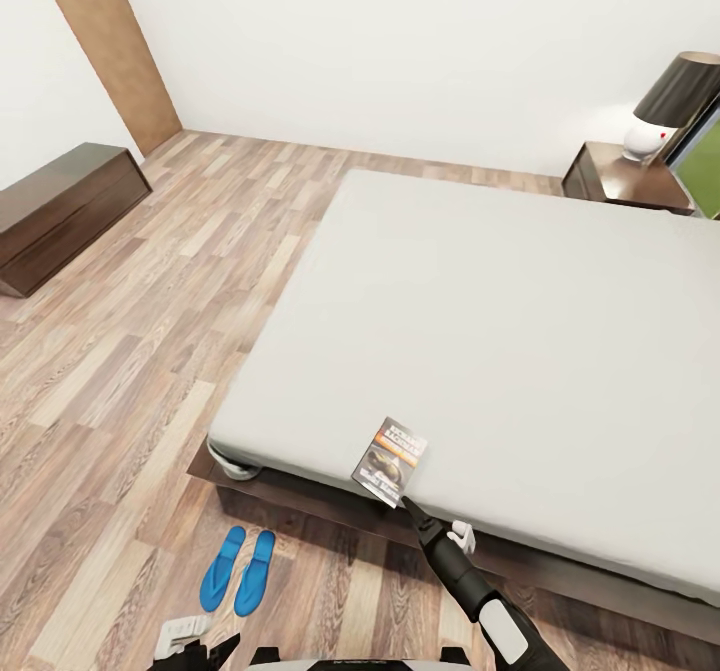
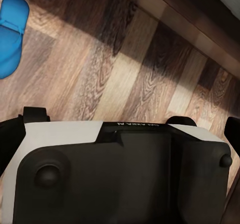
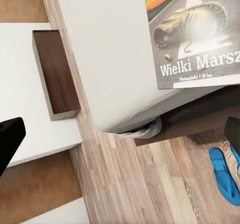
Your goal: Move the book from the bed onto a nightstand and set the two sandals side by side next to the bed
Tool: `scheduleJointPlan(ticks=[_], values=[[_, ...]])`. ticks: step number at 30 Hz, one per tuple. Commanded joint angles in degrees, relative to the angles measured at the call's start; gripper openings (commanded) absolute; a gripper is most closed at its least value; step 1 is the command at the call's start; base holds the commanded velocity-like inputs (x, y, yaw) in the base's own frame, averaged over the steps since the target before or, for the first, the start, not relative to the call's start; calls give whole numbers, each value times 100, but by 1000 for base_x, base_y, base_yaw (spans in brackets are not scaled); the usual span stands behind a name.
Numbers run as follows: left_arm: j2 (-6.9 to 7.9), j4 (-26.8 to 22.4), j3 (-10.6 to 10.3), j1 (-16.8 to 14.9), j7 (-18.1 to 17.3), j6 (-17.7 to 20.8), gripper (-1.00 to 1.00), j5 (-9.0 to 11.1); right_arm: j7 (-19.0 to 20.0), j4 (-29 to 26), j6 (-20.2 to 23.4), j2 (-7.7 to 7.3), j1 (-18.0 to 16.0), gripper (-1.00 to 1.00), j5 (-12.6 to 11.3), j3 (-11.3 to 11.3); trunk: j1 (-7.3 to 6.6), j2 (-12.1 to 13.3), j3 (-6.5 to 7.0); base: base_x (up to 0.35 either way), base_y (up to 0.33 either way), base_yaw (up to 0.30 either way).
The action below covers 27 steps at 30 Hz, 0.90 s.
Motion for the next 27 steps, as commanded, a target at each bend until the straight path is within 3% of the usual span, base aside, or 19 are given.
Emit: scheduleJointPlan(ticks=[1,23,27], values=[[1,9,11,-3,-28,-7,100,18,18,-1,60,3,-2,100,-40,-21,1,-5,-5,0,0,4],[-61,4,10,-3,-28,-7,100,18,18,-1,60,3,-2,100,-48,-21,1,-5,-4,-40,0,0],[-72,3,10,-3,-28,-7,100,18,18,-1,60,3,-2,100,-50,-21,89,-166,-76,0,0,0]])
